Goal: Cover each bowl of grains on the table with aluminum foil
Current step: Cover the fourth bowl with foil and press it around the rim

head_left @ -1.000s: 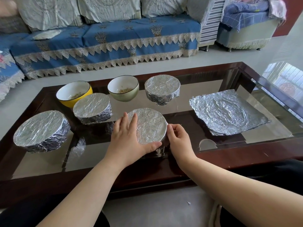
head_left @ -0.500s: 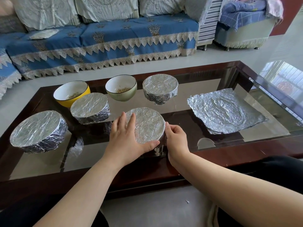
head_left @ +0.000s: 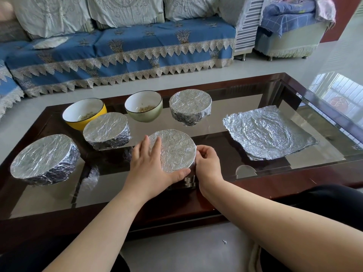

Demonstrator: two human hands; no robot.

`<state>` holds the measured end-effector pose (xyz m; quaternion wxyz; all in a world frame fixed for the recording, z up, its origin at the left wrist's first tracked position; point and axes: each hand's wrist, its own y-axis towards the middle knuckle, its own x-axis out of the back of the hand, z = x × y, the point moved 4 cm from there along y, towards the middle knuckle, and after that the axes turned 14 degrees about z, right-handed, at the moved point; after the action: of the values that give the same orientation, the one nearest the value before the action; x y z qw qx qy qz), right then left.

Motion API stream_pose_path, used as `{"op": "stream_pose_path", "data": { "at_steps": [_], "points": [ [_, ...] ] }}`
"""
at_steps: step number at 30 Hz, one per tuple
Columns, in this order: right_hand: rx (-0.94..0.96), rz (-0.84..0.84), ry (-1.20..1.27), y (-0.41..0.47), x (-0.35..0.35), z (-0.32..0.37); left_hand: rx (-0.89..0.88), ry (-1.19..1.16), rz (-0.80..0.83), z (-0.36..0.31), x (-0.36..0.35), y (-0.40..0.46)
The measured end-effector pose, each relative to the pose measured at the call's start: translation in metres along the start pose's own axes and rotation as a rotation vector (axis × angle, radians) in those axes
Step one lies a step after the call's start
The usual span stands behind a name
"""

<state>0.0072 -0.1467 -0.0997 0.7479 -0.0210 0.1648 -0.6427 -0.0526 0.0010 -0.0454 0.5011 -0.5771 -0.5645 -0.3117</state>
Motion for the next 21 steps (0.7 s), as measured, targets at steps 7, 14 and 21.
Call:
{"op": "stream_pose_path", "data": {
  "at_steps": [7,14,21],
  "points": [
    [0.034,-0.009,-0.049,0.003,0.001,0.002,0.000,-0.007,0.004,0.000,0.000,0.000],
    [0.050,0.027,-0.155,-0.008,0.003,0.008,0.047,-0.015,-0.054,-0.003,-0.001,-0.003],
    [0.147,0.116,-0.189,-0.015,0.005,0.017,0.149,-0.025,-0.092,-0.014,-0.001,-0.008]
  ]
}}
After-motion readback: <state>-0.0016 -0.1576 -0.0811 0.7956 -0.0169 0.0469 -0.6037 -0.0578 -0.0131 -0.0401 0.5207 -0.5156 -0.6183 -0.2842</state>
